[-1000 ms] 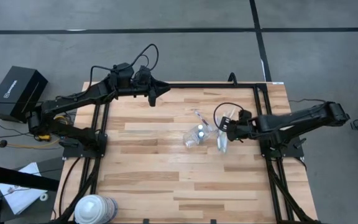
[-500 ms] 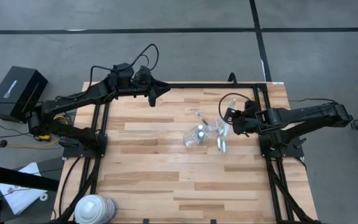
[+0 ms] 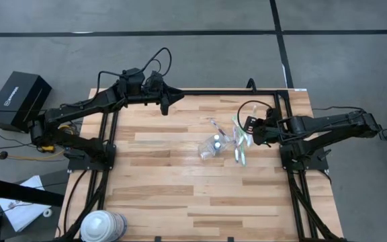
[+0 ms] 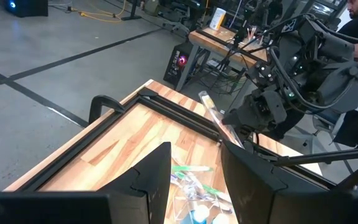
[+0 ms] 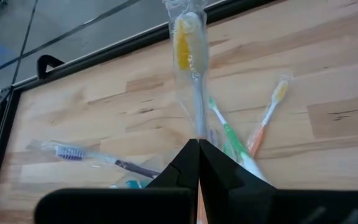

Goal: Pick & Place toothbrushing station
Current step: Put the orange toothbrush into the transparent organizer

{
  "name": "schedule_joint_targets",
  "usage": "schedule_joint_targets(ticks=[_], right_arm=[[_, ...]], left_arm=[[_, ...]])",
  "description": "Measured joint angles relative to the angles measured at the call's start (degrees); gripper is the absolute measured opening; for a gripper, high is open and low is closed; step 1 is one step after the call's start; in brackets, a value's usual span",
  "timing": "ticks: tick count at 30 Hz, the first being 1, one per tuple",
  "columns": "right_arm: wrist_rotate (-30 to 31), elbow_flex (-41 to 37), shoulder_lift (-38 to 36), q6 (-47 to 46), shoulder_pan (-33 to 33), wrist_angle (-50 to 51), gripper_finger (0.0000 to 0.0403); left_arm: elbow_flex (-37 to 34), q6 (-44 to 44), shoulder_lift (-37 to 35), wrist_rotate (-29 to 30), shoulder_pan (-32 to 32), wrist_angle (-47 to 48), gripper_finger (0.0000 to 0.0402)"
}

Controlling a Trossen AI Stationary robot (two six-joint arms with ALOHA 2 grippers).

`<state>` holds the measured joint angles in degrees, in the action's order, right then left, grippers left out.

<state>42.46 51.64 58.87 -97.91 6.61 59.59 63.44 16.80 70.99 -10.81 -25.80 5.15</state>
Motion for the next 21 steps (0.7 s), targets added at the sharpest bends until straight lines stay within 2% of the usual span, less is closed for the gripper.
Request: schedule_joint_targets(ticks=[7, 15, 21], right_arm=[[3.91, -0.07, 0.00, 3.85, 0.11, -4.21, 0.0000], [14.28, -0.09, 1.36, 15.11, 0.04, -12.36, 0.0000], [16.68, -0.09, 6.61, 25.82, -1.06, -22.17, 0.0000]], left_arm=[[0.00, 0.00, 0.00, 0.00, 0.00, 0.00, 0.0136], [0.00, 0.00, 0.00, 0.00, 0.00, -0.01, 0.0136], [0.00, -1.02, 0.00, 0.01, 0.00, -0.07, 0.0136]])
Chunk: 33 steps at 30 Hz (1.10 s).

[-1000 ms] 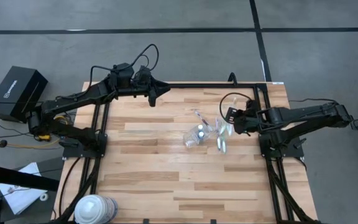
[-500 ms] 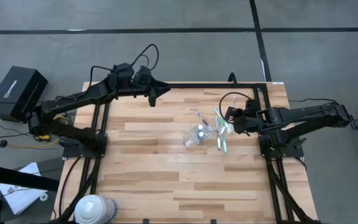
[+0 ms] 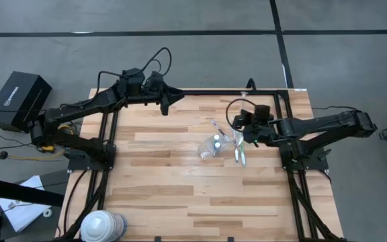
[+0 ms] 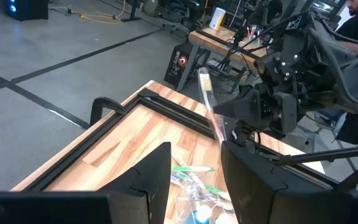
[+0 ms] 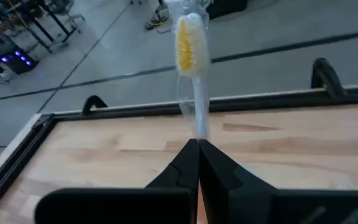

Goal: Pick & Place toothbrushing station
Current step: Put the orange toothbrush into the transparent organizer

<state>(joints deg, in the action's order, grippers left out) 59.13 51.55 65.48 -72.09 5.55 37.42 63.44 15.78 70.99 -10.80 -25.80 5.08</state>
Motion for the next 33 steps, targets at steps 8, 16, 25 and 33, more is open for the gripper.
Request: schedule_joint_targets(ticks=[8, 16, 25, 33], right_arm=[[-0.66, 0.00, 9.16, 3.14, -2.04, -7.71, 0.0000], [-1.94, -0.02, 17.58, 2.43, -1.83, -12.10, 0.0000], [-1.88, 0.02, 22.22, 1.58, -1.42, -14.56, 0.0000], [-0.62, -0.04, 22.96, 1.30, 1.69, -15.34, 0.0000]], left_arm=[[0.00, -0.39, -0.01, 0.02, 0.00, 0.00, 0.0136], [0.00, -0.51, -0.01, 0.01, -0.65, -0.08, 0.0136], [0.00, -0.51, -0.01, -0.01, -3.70, -0.49, 0.0136], [0.00, -0.51, -0.01, 0.02, -5.76, -0.92, 0.0136]])
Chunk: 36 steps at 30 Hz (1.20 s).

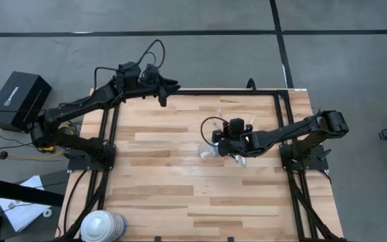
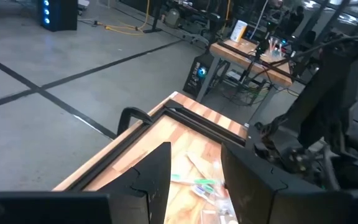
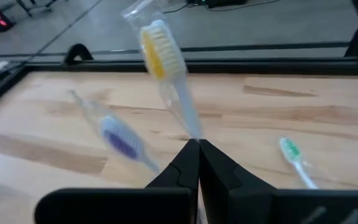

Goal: Pick & Place toothbrushing station
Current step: Put the orange toothbrush into the transparent organizer

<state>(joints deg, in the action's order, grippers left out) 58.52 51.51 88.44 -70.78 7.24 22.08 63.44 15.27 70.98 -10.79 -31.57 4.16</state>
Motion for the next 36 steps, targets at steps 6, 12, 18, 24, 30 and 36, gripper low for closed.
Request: schedule_joint_targets(ticks=[6, 12, 18, 24, 30, 36], right_arm=[[0.73, 0.02, -0.04, -4.55, 3.27, 2.45, 0.0000], [0.90, -2.36, -0.04, -14.44, 8.06, 4.07, 0.0000], [1.32, -5.61, -0.11, -23.23, 12.66, 4.38, 0.0000], [1.44, -6.78, -0.11, -25.81, 14.45, 4.53, 0.0000], [2.80, -6.88, -0.04, -25.84, 15.73, 4.90, 0.0003], [-1.53, -6.86, -0.04, -28.70, 16.16, 4.06, 0.0069]], left_arm=[[0.00, 0.00, 0.00, 0.00, -1.02, -0.24, 0.0136], [0.00, 0.00, 0.00, 0.00, -1.38, -0.39, 0.0136], [0.00, 0.00, 0.00, -0.02, -1.36, -0.37, 0.0136], [0.00, 0.00, 0.00, -0.01, -1.36, -0.33, 0.0136], [0.00, 0.00, 0.00, -0.02, -1.36, -0.16, 0.0136], [0.00, 0.02, 0.00, -0.02, -1.36, -0.05, 0.0136]])
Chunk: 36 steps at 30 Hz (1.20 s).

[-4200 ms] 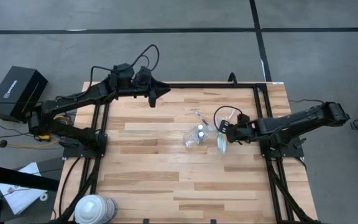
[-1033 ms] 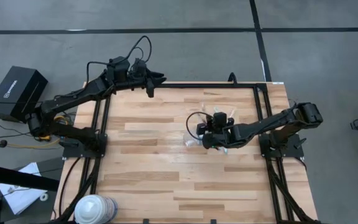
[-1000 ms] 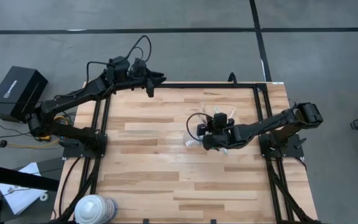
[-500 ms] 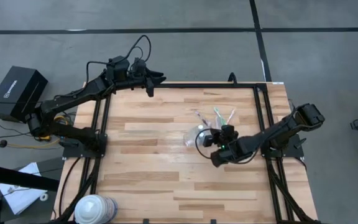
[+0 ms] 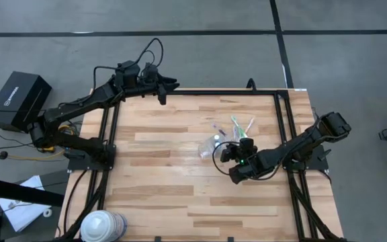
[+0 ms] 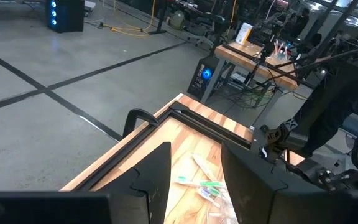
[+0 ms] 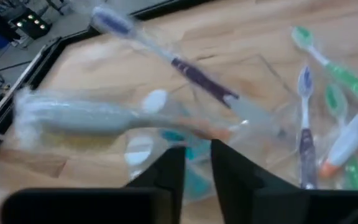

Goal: Pick & Place toothbrushing station
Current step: Put the orange toothbrush into the transparent organizer, then put the green toothbrush into the transparent organizer

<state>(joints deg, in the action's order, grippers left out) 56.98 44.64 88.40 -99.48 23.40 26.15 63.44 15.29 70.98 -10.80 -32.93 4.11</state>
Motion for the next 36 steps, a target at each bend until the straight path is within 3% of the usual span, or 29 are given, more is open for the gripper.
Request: schedule_joint_targets(ticks=[10, 18, 20, 23, 26, 31, 33, 36], right_arm=[[0.84, 0.02, -7.95, 4.63, 2.11, -0.03, 0.0216], [3.67, 0.02, -22.15, 18.77, 2.86, -2.07, 0.0234], [4.85, 0.04, -26.49, 25.26, 2.82, -4.69, 0.0228], [4.81, 0.09, -32.92, 36.42, 2.16, -9.32, 0.0220], [4.58, 0.09, -38.70, 46.79, 1.29, -13.48, 0.0212], [2.58, 0.11, -47.04, 58.62, -0.35, -16.67, 0.0202], [1.26, 0.11, -49.56, 61.39, -0.96, -16.75, 0.0199], [-0.35, 0.11, -52.13, 64.62, -1.51, -16.72, 0.0195]], left_arm=[[0.00, 0.00, 0.00, 0.00, 0.00, 0.11, 0.0136], [0.01, -4.09, 0.00, 0.64, 0.76, 2.88, 0.0136], [0.02, -9.44, -0.02, 5.39, 2.51, 8.36, 0.0136], [-0.02, -16.06, 0.00, 17.08, 6.65, 19.19, 0.0136], [-0.02, -17.26, 0.20, 27.58, 11.20, 25.15, 0.0136], [-0.02, -15.06, 0.38, 42.33, 18.86, 26.83, 0.0136], [0.02, -12.33, 0.99, 45.90, 21.08, 26.93, 0.0136], [-0.02, -8.51, 1.41, 46.66, 22.94, 27.95, 0.0136]])
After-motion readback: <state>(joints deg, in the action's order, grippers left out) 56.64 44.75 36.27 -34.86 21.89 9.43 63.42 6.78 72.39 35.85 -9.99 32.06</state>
